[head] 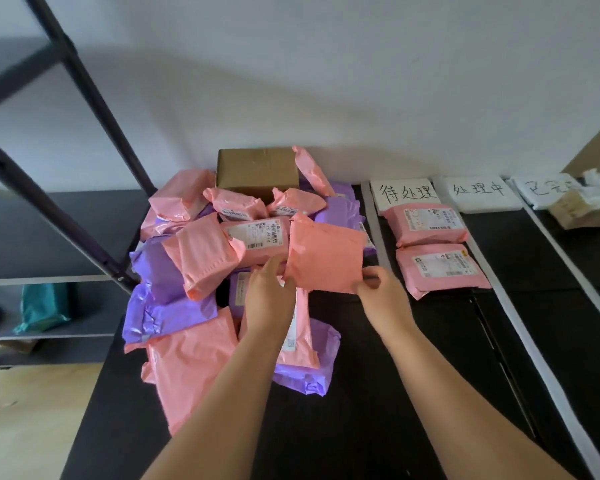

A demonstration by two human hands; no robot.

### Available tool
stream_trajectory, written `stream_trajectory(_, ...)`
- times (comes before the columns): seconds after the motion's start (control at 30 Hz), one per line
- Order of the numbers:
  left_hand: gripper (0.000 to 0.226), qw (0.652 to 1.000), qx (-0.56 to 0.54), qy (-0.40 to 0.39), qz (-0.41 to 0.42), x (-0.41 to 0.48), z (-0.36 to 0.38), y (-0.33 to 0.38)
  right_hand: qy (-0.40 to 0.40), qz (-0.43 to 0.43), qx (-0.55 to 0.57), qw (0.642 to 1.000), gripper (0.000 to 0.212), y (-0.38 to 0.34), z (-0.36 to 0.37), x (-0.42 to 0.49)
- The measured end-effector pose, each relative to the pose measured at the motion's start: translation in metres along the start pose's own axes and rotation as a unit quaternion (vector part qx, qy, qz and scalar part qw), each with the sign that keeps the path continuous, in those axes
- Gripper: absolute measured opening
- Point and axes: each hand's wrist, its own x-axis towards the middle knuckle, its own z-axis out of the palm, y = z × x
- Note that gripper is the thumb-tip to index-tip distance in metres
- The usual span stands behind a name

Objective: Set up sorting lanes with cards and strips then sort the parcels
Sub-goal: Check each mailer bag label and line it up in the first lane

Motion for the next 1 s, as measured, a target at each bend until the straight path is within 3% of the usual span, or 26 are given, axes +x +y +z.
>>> stream_trajectory(0.1, 0.028, 0.999, -0.048, 0.020, 0.010, -0.011, -0.019, 0.015, 0.021, -0.036, 0.052, 0.998, 0.020, -0.022, -0.017, -0.020)
stream_trajectory(0.27, 0.014, 0.982, -0.179, 0.052, 0.031, -0.023, -0.065, 0.044, 0.006, -0.115, 0.067, 0.991, 0.039, -0.063, -0.046, -0.059)
stream_trajectory(0.47, 0.014, 0.929, -0.361, 0.063, 0.054, -0.040, -0.126, 0.063, 0.111, -0.221, 0.024, 0.969, 0.005, -0.113, -0.054, -0.093)
stream_trajectory(0.53, 0.017, 0.914, -0.396, 0.063, 0.056, -0.044, -0.145, 0.064, 0.128, -0.224, 0.060, 0.964, 0.009, -0.131, -0.054, -0.106)
stream_trajectory(0.63, 0.025, 0.910, -0.403, 0.073, 0.056, -0.046, -0.171, 0.060, 0.136, -0.214, 0.113, 0.961, 0.015, -0.155, -0.054, -0.126)
stream_trajectory(0.8, 0.027, 0.945, -0.314, 0.048, 0.082, -0.050, -0.201, 0.048, 0.127, -0.202, 0.180, 0.954, 0.021, -0.189, -0.057, -0.156)
stream_trajectory(0.9, 0.033, 0.944, -0.315, 0.050, 0.085, -0.059, -0.210, 0.047, 0.130, -0.193, 0.227, 0.946, 0.019, -0.205, -0.058, -0.171)
stream_trajectory(1.0, 0.023, 0.941, -0.316, 0.071, 0.101, -0.066, -0.219, 0.049, 0.135, -0.194, 0.254, 0.938, 0.021, -0.211, -0.059, -0.181)
